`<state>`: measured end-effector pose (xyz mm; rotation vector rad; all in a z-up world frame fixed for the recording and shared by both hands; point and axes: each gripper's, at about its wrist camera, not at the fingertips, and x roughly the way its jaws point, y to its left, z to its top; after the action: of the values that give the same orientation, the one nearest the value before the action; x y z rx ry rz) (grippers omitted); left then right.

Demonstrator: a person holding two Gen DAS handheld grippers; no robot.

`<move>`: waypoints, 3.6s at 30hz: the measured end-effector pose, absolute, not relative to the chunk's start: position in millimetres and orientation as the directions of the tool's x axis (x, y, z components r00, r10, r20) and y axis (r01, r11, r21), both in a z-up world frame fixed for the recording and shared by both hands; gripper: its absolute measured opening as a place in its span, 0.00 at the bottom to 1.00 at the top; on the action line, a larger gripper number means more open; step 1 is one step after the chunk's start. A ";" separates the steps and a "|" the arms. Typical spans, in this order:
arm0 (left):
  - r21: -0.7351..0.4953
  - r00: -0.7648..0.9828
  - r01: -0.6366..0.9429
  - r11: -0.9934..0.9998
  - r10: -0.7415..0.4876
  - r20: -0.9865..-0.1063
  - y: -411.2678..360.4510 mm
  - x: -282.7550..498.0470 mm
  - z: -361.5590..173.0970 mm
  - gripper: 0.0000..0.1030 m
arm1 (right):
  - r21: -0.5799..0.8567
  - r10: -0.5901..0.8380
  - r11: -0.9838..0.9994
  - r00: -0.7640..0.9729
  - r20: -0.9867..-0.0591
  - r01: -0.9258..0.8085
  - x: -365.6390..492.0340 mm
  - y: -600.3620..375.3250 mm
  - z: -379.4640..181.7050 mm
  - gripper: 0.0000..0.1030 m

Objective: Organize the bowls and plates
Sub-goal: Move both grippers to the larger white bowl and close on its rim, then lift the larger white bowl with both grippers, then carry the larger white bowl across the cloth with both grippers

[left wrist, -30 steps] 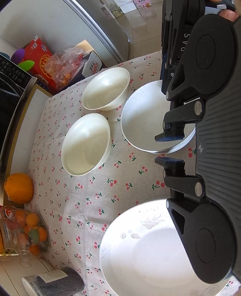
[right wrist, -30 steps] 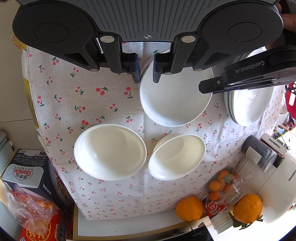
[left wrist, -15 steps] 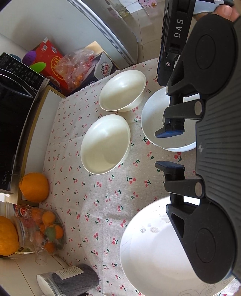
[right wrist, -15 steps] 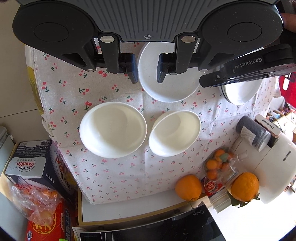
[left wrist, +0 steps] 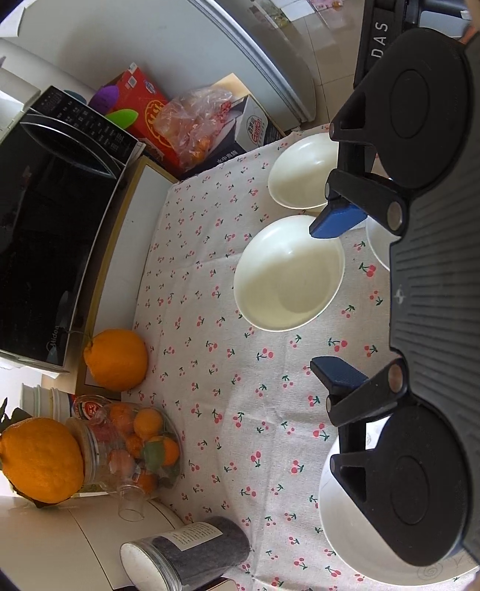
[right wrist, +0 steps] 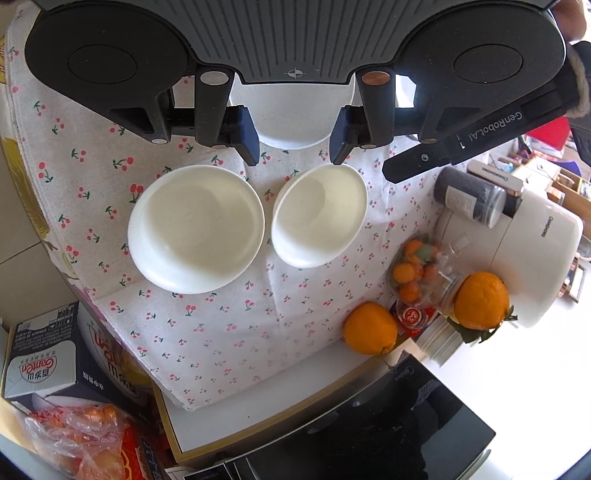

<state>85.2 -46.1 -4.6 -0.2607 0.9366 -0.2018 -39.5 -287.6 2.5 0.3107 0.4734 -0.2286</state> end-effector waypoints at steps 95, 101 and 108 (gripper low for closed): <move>-0.334 0.615 0.095 0.938 -0.319 -0.721 -42.3 90.0 5.9 0.09 | 0.089 -0.260 0.944 0.884 -0.389 0.317 -16.7 -253.8 21.3 0.14; -0.342 0.618 0.102 0.934 -0.329 -0.714 -43.2 84.7 8.4 0.09 | 0.070 -0.264 0.948 0.888 -0.376 0.311 -22.5 -251.1 23.2 0.14; -0.346 0.630 0.116 0.931 -0.338 -0.699 -43.5 77.8 13.1 0.10 | 0.042 -0.271 0.951 0.894 -0.357 0.306 -28.8 -247.7 26.4 0.14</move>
<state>77.8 -43.5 13.1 -0.2808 0.8523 -0.2641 -28.8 -247.7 26.4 0.0985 0.3561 -0.2999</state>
